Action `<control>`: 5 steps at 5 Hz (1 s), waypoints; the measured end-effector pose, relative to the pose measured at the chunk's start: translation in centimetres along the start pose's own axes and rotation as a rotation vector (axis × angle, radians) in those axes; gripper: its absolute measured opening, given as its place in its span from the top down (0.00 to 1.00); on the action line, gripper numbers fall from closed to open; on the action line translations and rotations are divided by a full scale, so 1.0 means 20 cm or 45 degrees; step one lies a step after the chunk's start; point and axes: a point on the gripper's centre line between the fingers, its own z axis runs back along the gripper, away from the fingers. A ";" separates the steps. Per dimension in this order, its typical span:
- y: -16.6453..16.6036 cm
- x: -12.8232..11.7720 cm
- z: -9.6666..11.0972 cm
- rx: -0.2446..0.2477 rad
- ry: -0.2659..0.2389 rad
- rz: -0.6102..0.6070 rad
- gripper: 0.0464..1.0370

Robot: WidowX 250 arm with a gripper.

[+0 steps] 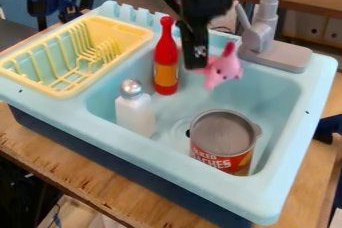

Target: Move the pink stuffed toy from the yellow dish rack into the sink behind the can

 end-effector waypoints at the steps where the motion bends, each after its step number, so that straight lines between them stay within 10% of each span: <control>1: 0.01 0.01 -0.12 -0.008 0.039 -0.006 0.97; 4: 0.00 0.09 -0.24 0.049 0.060 -0.057 0.94; 5: -0.02 0.10 -0.22 0.078 0.079 -0.065 0.76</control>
